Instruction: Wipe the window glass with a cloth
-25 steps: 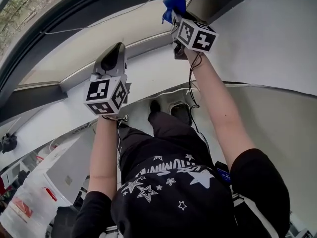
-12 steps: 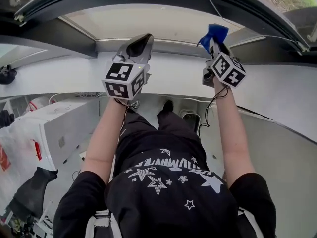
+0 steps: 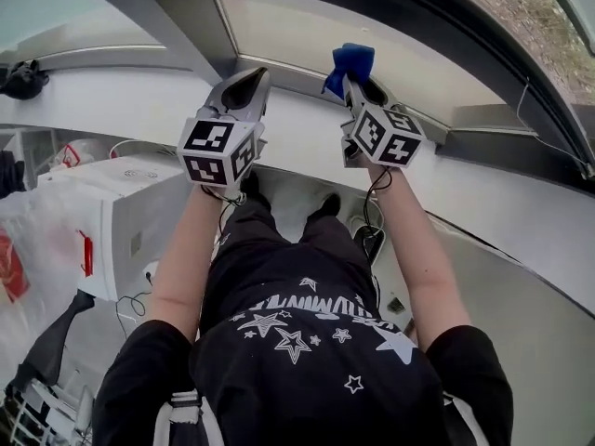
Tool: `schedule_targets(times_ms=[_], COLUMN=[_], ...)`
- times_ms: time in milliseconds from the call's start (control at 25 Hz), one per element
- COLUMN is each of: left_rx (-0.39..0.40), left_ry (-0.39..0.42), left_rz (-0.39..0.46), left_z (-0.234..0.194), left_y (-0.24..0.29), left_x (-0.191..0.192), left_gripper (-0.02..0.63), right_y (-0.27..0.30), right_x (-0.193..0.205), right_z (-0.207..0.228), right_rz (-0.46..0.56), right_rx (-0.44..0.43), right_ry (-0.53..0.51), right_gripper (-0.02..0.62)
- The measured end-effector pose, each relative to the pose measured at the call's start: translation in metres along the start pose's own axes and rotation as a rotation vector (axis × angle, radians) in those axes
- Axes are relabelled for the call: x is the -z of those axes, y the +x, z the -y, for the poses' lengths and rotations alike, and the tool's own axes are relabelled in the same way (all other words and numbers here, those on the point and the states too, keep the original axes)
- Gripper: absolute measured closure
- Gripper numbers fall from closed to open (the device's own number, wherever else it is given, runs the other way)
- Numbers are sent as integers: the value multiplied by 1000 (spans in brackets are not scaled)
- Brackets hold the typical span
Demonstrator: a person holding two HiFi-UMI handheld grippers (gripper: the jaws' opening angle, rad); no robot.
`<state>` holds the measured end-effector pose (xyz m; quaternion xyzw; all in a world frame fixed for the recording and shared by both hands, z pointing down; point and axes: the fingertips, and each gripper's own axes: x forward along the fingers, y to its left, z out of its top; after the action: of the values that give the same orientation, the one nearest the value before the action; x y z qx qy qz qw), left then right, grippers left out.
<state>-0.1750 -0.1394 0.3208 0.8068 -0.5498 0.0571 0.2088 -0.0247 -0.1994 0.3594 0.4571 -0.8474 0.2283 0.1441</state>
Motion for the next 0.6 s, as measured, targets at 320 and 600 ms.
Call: schedule_targets(times_ms=[320, 600], left_rx=[-73, -102], left_ry=[16, -48], left_rz=[24, 25], left_z=[-80, -122], left_y=[-36, -49], left_x=[0, 16], left_gripper=[598, 597], right_y=[93, 153], right_x=[6, 18], right_z=[-103, -142], right_rz=[-28, -44], right_rx=[-98, -120], right_ry=[-55, -56], right_gripper=[520, 520])
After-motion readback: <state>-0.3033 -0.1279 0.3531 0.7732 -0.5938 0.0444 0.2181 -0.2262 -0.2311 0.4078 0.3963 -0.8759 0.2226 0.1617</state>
